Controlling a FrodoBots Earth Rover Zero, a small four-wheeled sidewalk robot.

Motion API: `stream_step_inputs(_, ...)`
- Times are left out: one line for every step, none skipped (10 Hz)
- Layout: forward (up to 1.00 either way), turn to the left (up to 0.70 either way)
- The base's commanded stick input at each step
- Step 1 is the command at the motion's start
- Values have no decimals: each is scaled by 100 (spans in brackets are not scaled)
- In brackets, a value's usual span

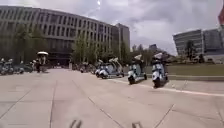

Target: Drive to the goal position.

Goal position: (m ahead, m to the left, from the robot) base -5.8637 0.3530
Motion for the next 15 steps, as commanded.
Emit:
stream_step_inputs(85,-1)
stream_step_inputs(85,-1)
stream_step_inputs(85,-1)
stream_step_inputs(85,-1)
stream_step_inputs(85,-1)
stream_step_inputs(85,-1)
stream_step_inputs(85,-1)
stream_step_inputs(85,0)
stream_step_inputs(85,1)
stream_step_inputs(85,9)
stream_step_inputs(85,25)
stream_step_inputs(85,33)
stream_step_inputs(85,33)
stream_step_inputs(85,33)
stream_step_inputs(85,33)
